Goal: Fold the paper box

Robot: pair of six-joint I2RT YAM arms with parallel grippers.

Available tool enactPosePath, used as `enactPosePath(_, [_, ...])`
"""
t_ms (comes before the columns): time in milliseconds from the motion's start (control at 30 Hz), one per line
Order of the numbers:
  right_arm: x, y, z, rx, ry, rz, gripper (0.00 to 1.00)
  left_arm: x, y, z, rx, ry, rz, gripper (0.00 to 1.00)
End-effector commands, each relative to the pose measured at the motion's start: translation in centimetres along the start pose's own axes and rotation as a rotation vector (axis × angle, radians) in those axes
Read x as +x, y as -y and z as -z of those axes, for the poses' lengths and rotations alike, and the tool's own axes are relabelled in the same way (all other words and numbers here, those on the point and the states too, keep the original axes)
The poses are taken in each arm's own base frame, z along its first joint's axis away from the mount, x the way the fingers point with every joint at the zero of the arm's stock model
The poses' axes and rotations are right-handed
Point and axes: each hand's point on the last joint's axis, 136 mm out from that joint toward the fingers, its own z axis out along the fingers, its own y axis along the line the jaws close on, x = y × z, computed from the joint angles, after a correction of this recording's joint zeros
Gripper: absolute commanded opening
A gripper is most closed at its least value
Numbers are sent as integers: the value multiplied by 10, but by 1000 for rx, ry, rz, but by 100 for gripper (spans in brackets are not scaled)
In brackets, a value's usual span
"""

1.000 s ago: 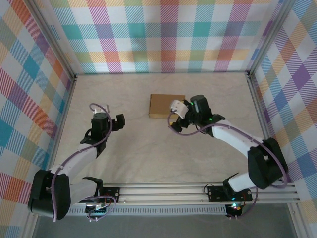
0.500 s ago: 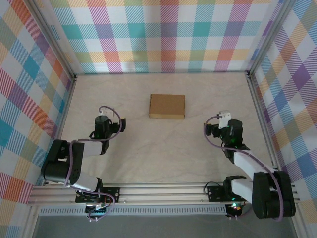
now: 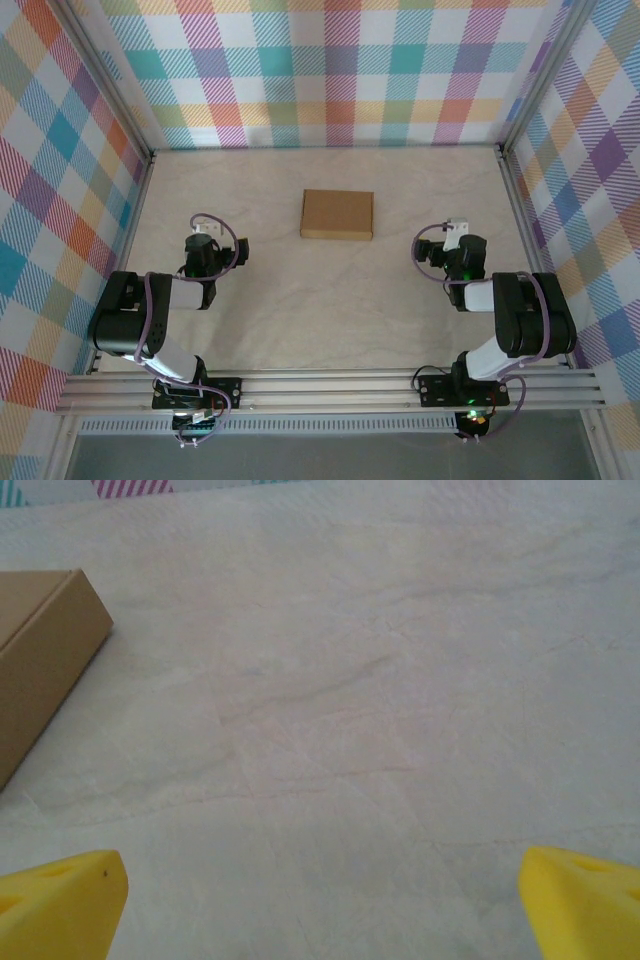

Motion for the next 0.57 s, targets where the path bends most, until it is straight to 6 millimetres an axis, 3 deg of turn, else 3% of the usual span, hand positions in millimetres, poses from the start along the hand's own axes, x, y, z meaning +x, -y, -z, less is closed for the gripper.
enactPosePath(0, [-24,1,-5,-10,60,-9,100,-18,1,-2,9,52,16,100])
enactPosePath(533, [-24,1,-1,-4,76,-10,100,-17,1,-2,10,51,16,100])
